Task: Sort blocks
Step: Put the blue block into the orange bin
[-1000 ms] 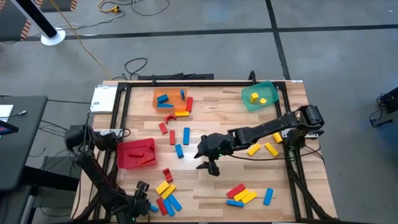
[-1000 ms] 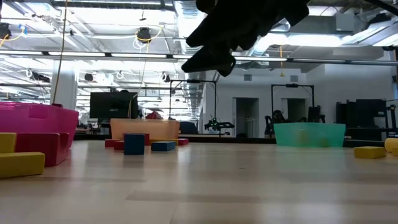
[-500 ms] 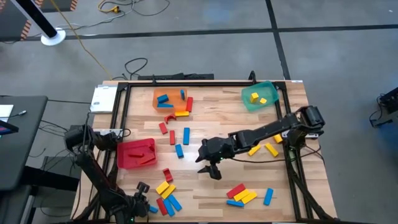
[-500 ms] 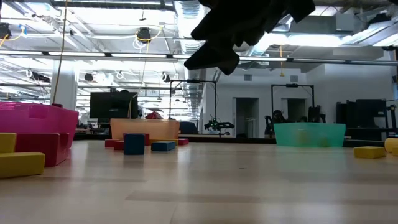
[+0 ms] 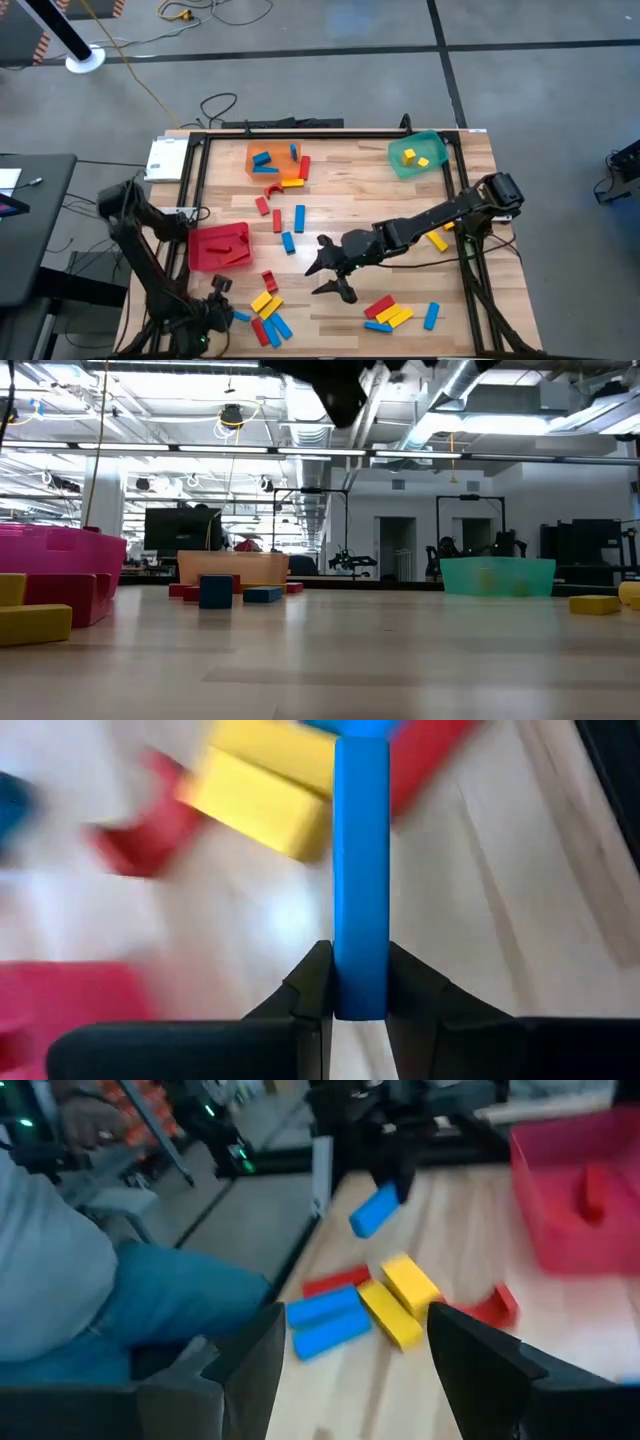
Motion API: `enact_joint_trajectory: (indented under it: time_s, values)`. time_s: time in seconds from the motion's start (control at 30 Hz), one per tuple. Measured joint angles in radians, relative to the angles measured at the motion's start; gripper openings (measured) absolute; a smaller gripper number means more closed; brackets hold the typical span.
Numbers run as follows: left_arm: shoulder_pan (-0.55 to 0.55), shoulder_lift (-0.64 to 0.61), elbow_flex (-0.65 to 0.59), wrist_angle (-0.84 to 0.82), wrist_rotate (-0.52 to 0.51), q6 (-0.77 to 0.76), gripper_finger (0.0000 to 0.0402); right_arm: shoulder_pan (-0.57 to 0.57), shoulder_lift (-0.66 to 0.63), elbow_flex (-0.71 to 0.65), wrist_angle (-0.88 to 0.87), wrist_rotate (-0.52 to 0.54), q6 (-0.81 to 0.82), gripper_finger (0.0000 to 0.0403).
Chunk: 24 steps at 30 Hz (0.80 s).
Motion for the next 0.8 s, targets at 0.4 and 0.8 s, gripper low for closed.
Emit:
enact_joint_trajectory:
  time_s: [0.4,0.8]
  values:
    - [0.137,-0.181,0.002,0.042,-0.531,0.169,0.0053,0.020,0.000,0.000,0.210,0.299,-0.143,0.0259]
    - [0.308,-0.181,0.002,0.235,-0.580,0.421,0.0053,0.051,0.000,0.000,0.274,0.450,-0.383,0.0259]
